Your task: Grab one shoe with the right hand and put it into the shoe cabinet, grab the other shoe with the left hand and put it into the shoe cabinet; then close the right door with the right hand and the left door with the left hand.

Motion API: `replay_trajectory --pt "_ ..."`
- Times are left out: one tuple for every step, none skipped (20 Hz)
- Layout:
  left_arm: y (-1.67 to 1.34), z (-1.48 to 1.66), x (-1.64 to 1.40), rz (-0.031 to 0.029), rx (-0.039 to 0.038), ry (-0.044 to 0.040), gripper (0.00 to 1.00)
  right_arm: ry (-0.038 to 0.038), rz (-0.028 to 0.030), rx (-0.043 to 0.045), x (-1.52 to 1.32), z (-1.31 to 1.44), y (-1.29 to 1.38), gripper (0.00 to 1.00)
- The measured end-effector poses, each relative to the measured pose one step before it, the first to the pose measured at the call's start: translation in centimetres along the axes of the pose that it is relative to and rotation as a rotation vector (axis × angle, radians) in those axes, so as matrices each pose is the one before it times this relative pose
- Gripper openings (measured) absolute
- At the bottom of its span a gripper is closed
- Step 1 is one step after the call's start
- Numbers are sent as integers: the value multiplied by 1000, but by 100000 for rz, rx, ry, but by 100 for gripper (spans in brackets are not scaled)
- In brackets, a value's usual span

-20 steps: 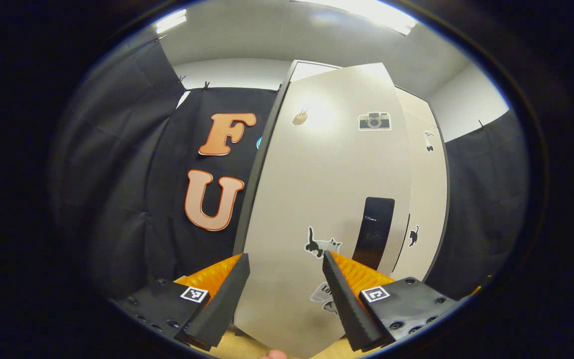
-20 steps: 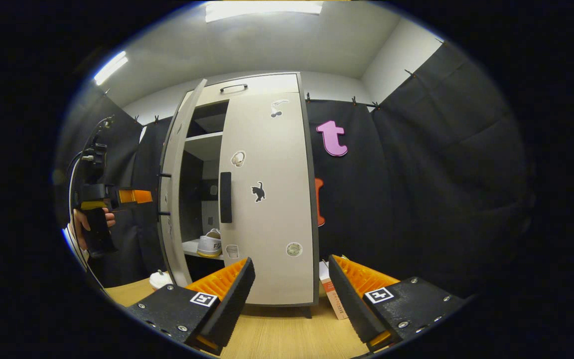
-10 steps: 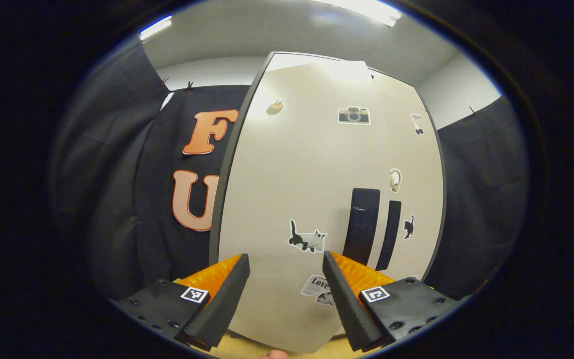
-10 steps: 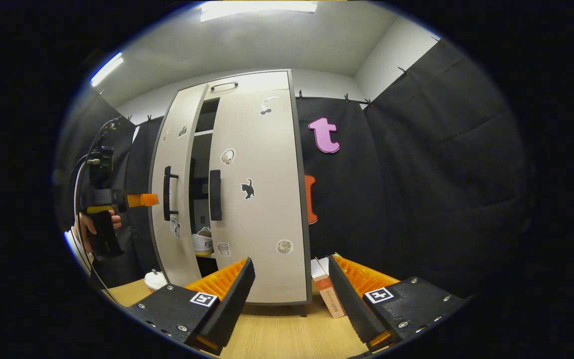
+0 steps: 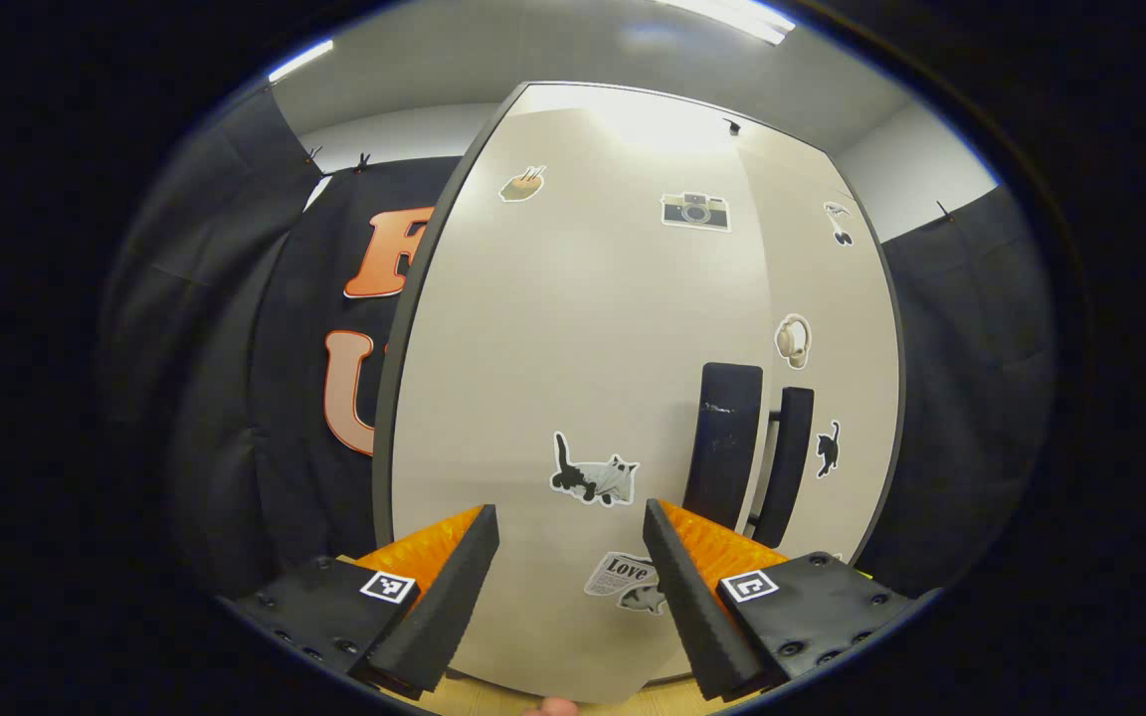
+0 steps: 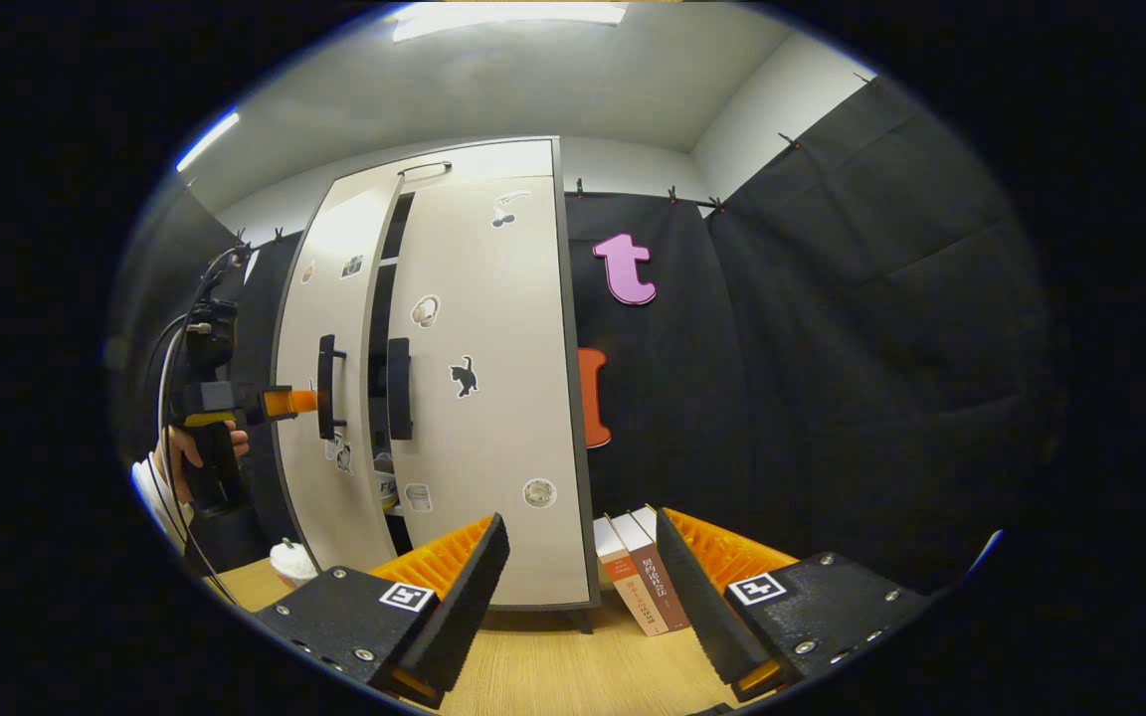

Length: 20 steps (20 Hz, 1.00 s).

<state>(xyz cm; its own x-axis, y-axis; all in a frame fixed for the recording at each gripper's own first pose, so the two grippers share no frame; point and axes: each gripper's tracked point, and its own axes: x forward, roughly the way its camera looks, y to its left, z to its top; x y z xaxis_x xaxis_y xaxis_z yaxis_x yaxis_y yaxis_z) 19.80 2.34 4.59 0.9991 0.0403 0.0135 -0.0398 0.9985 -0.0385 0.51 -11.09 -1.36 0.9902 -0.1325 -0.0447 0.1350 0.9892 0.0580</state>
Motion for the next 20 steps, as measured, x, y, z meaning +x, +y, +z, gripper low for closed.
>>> replay_trajectory --pt "-47 193 289 -160 387 -1159 96 -139 -735 -6 231 -57 -181 92" --pt "-1 -120 372 216 285 275 95 170 -138 285 120 -199 -62 92" --pt "-85 -191 215 211 21 1096 95 399 93 374 240 -177 -8 92" --pt "-61 25 124 -241 425 344 92 -56 1 303 90 5 -66 92" --pt "-84 17 82 -436 773 361 96 -313 15 254 141 -16 65 92" --pt "-42 -45 3 -89 471 52 95 -288 157 304 102 25 44 92" --pt "-38 3 40 -51 600 153 96 -219 211 146 179 28 117 92" --pt "-84 121 70 109 314 -292 99 16 114 30 -52 -51 10 92" --pt "-52 -65 86 33 502 48 99 53 146 12 137 -172 111 92" --pt "-41 126 34 -38 436 -384 96 232 118 96 21 -131 39 92" --pt "-95 -88 -20 -41 382 105 99 252 297 38 118 -133 118 92" --pt "-45 -98 107 -77 211 196 96 363 15 -134 84 -165 49 92" --pt "-3 8 -9 -110 64 -67 96 227 -26 -139 46 -169 41 92" --pt "-44 -52 48 -120 22 227 95 66 16 -15 -88 18 28 92" --pt "-11 -1 81 -74 -62 76 92 49 157 53 -7 -15 31 92" --pt "-50 -110 80 -66 -141 97 92 14 31 8 53 -48 37 92" --pt "-9 -30 60 -17 -28 12 95 143 -61 -71 63 -53 -3 92" --pt "-9 -15 40 35 122 -26 95 73 35 3 -80 10 -6 92" --pt "-4 7 41 123 38 -48 95 13 31 -1 26 75 38 92" --pt "-54 -19 -10 64 -72 -47 95 14 -31 -18 -91 7 -41 92"
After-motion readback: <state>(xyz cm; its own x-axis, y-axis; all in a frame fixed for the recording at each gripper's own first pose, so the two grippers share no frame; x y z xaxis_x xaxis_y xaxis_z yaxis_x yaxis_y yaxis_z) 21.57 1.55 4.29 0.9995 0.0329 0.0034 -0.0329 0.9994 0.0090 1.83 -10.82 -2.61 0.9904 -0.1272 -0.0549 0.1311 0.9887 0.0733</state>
